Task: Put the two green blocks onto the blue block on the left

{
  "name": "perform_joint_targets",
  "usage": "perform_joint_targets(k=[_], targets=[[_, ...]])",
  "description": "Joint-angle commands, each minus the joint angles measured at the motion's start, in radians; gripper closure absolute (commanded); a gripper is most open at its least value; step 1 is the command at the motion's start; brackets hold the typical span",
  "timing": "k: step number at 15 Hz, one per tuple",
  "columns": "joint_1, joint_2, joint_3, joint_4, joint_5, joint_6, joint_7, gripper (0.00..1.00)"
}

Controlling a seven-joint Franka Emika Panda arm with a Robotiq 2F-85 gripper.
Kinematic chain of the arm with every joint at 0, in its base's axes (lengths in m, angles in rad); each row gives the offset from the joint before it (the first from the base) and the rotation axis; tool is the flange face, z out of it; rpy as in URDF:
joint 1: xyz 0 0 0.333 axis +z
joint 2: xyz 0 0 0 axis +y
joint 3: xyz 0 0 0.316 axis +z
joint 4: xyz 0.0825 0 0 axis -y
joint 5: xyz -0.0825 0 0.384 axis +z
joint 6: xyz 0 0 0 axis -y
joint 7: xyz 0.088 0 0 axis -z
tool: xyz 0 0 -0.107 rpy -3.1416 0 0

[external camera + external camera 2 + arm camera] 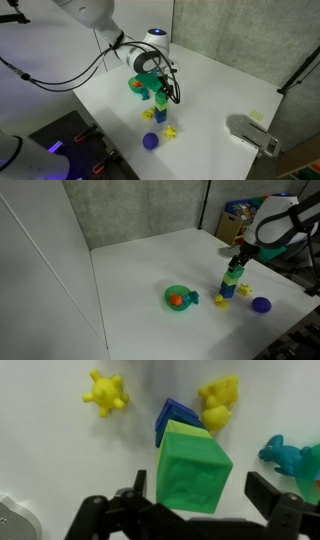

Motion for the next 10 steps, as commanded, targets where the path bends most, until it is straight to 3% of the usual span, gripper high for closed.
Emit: perform_joint_targets(k=[1, 10], targets=[[-0.025, -0.054, 0.035, -0.005, 0.063, -0.054, -0.052, 0.00], [-0.012, -0.315, 0.016, -0.117, 0.108, -0.185, -0.094, 0.00]])
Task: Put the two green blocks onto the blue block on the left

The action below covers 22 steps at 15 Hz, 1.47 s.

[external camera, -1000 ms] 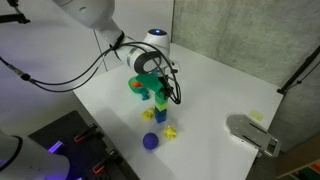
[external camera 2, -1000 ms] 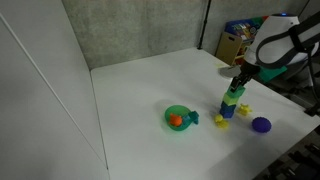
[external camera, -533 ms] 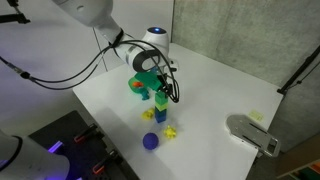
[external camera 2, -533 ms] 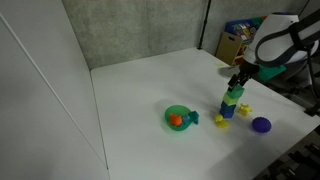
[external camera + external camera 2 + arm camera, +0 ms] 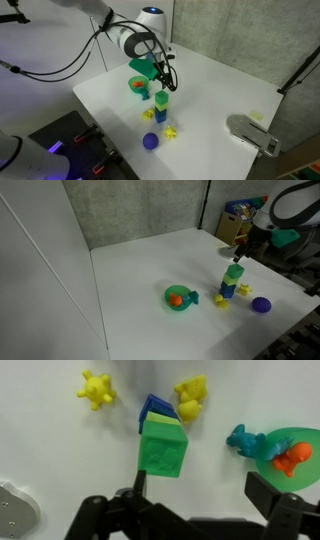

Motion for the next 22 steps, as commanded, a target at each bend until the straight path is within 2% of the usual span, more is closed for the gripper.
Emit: perform_joint_targets(k=[1, 5, 9, 13, 15, 17, 22], targets=[[0.000, -0.162, -0.022, -0.087, 0.014, -0.085, -0.033, 0.00], [0.001, -0.310, -0.063, -0.144, 0.001, -0.232, -0.027, 0.00], [-0.012, -0.449, -0.098, -0.153, -0.074, -0.462, 0.023, 0.00], [-0.026, -0.581, -0.105, -0.133, -0.143, -0.714, 0.045, 0.00], [-0.027, -0.651, -0.096, -0.133, -0.167, -0.799, 0.069, 0.00], [-0.033, -0.714, -0.073, -0.140, -0.200, -0.849, 0.138, 0.00], [-0.034, -0.817, -0.040, -0.151, -0.240, -0.864, 0.261, 0.00]])
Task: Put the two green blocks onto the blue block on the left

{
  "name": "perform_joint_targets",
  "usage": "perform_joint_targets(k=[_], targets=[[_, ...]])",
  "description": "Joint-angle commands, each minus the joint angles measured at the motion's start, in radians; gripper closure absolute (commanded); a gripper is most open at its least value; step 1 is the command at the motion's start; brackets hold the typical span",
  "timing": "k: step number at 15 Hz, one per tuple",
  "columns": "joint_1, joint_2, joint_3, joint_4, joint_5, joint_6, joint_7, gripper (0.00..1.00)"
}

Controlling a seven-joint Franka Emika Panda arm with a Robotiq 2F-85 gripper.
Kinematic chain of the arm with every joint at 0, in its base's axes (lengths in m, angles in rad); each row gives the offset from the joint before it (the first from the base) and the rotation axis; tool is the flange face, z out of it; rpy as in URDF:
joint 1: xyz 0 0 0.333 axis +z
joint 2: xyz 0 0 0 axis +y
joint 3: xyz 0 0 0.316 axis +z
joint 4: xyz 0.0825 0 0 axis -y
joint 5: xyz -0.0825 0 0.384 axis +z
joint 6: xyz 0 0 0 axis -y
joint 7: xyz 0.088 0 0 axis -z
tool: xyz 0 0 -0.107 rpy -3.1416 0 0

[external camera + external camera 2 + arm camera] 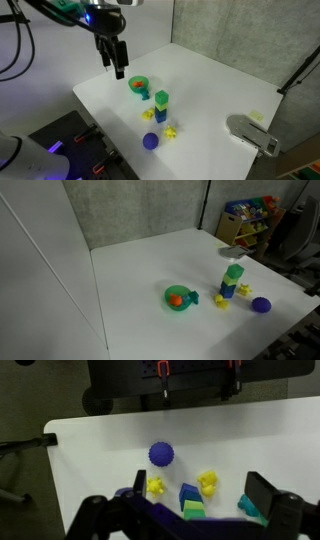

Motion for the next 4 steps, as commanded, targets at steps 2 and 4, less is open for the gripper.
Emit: perform_joint_targets(k=[2, 4], targets=[[0.008, -0.030, 0.004, -0.003, -0.015, -0.004, 0.037, 0.00], [0.007, -0.046, 0.008, -0.009, -0.020, -0.004, 0.049, 0.00]])
